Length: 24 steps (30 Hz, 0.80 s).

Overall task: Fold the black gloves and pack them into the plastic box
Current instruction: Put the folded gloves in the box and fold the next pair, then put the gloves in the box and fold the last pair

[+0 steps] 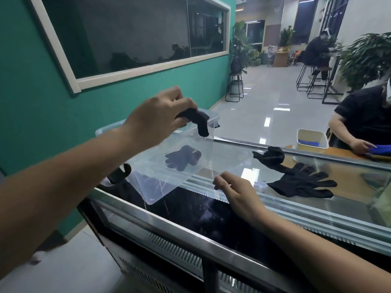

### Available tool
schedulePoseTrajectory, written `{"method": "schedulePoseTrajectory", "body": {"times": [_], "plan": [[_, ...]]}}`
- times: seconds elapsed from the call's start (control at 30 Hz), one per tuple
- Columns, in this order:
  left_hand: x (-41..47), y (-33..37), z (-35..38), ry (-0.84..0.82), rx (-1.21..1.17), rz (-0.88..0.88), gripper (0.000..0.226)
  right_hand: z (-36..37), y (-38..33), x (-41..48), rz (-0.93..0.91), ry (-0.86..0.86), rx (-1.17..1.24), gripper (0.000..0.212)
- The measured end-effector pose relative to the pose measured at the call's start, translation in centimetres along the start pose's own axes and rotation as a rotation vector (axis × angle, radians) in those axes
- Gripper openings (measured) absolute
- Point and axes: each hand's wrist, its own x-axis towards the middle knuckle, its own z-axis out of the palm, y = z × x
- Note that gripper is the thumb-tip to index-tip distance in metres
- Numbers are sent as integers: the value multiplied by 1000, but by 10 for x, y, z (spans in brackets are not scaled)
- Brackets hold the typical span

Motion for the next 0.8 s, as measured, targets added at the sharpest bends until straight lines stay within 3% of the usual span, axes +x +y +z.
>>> {"method": "schedulePoseTrajectory", "body": {"times": [0.13, 0.27, 0.57, 0.67, 0.8], "plan": [[11, -41, 16, -88, -10, -92, 35, -1, 0, -1, 4, -21, 25, 31], [13, -65, 43, -303, -64, -187, 30, -5, 2, -3, 26, -43, 42, 33], [18, -70, 71, -623, -139, -299, 32, -6, 7, 0, 50, -55, 98, 35], [11, -70, 73, -781, -125, -327, 42, -6, 9, 1, 49, -56, 89, 35], [11, -70, 65, -716, -113, -353, 25, -6, 8, 0, 57, -52, 87, 35]]}}
